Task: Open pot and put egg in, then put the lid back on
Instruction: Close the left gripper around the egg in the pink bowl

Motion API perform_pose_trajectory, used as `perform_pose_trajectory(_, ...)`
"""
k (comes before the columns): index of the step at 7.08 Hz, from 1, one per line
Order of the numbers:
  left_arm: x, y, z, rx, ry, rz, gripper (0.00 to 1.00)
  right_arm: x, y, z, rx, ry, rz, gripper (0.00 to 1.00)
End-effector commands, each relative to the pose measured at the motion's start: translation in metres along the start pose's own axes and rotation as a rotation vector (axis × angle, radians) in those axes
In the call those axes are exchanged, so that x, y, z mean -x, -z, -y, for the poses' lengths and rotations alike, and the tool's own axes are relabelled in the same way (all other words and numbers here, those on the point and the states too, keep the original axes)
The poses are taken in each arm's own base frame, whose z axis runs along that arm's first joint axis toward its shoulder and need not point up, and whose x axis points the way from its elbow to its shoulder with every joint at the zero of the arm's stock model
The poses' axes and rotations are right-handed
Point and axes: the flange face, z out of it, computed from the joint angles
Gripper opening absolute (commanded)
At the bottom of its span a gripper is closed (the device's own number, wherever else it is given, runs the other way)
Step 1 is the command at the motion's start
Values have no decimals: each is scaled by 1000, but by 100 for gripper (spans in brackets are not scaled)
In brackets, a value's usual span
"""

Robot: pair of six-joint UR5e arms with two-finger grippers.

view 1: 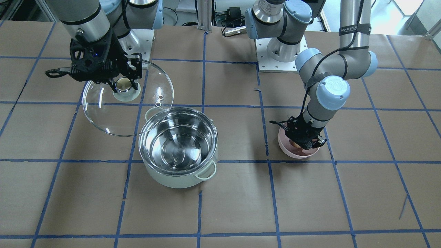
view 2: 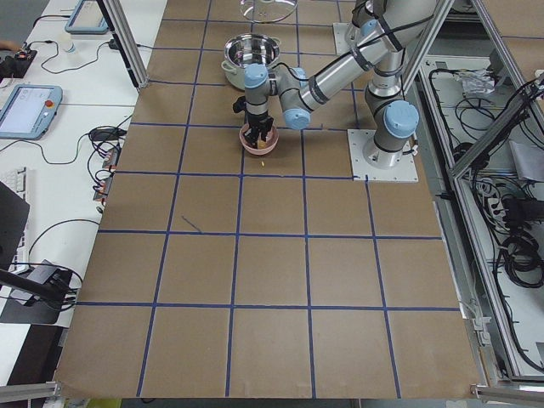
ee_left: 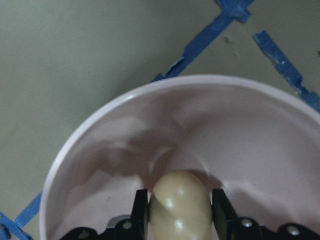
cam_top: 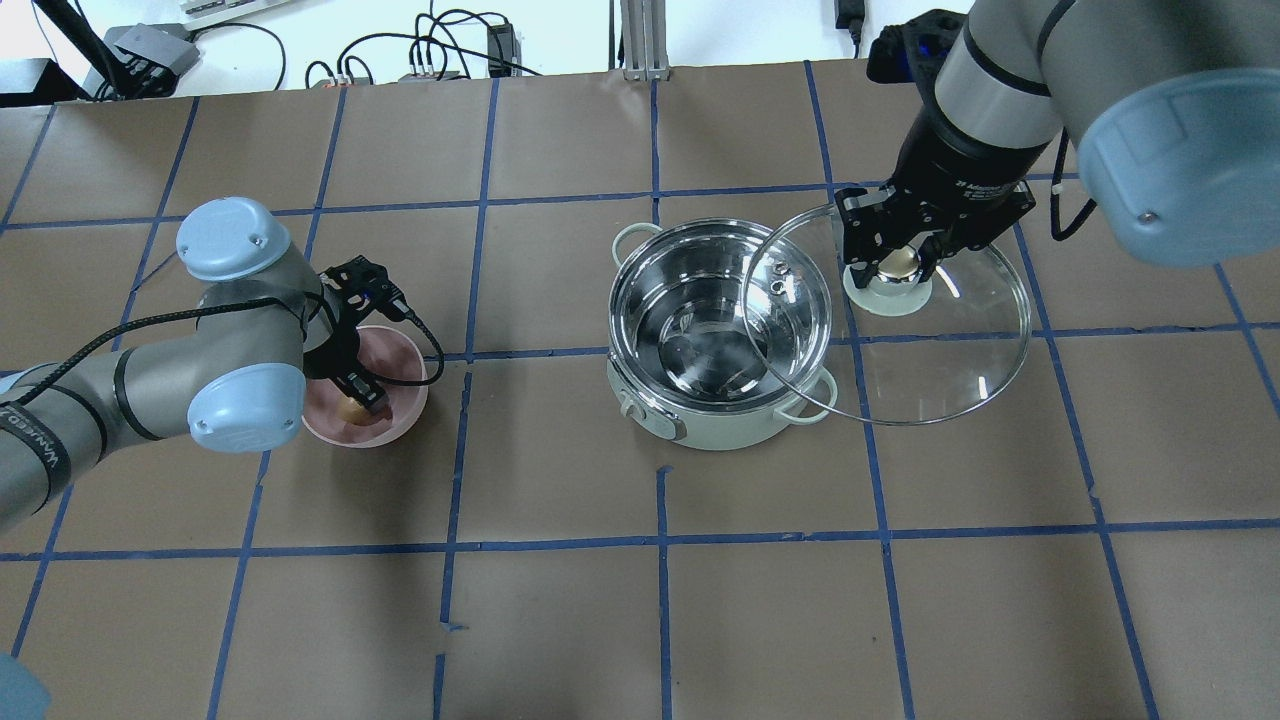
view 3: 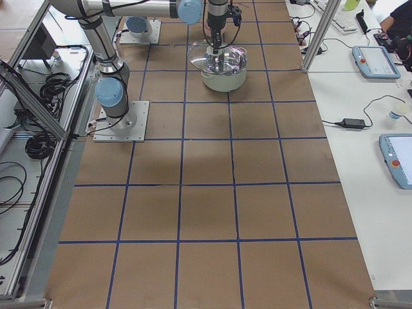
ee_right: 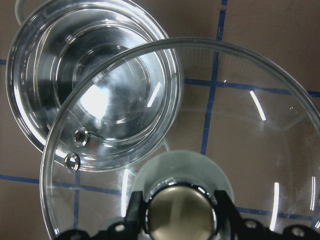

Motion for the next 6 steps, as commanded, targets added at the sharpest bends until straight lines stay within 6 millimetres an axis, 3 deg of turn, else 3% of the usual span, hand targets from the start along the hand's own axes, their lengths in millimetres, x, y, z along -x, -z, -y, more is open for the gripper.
perform_pose_trajectory(1,0,16,0,-14,33,25,9,-1,-1,0,3,6,-2,9)
perform_pose_trajectory(4,-11,37,1,-24,111,22,9,0,-1,0,2,6,-2,9)
perform_pose_trajectory(6,-8,73,3,-14,156,2,9,-1,0,1,-3,24,-4,9)
